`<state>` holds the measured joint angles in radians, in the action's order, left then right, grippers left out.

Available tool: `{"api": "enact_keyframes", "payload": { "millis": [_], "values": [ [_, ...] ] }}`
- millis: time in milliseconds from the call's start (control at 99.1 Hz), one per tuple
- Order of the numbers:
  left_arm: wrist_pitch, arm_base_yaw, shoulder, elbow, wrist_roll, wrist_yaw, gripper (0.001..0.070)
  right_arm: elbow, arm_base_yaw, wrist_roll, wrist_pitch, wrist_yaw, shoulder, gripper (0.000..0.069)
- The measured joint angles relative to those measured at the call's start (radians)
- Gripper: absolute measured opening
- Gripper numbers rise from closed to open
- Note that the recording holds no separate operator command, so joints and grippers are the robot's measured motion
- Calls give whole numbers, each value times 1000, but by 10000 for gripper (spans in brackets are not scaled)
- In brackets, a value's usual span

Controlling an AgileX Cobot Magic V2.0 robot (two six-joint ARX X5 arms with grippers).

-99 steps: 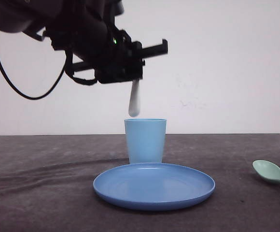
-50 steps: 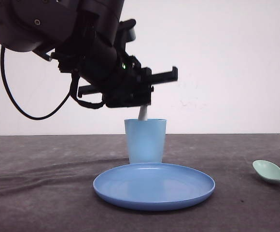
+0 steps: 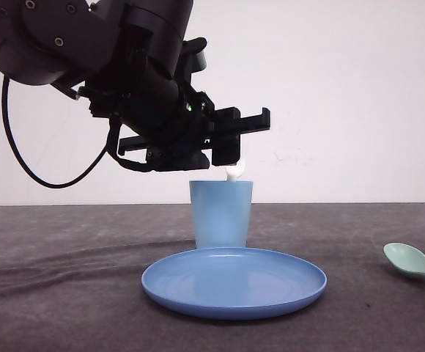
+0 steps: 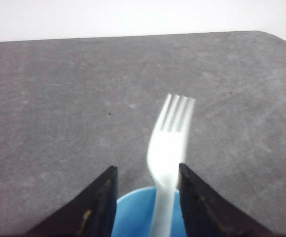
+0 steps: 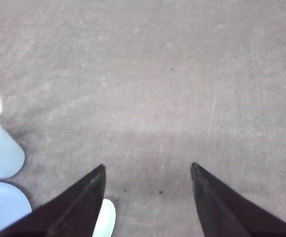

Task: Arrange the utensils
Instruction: 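Lift the fork with the left gripper and lower it into the blue cup, then open the left gripper and raise it away from the cup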

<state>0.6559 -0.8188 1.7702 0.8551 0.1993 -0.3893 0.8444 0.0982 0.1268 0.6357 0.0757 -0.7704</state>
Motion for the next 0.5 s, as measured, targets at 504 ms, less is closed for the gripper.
{"api": "enact_keyframes", "payload": {
  "millis": [504],
  "values": [
    [-444, -47, -542, -2, -9, -6, 229, 0, 142, 58, 240, 2, -115, 342]
  ]
}}
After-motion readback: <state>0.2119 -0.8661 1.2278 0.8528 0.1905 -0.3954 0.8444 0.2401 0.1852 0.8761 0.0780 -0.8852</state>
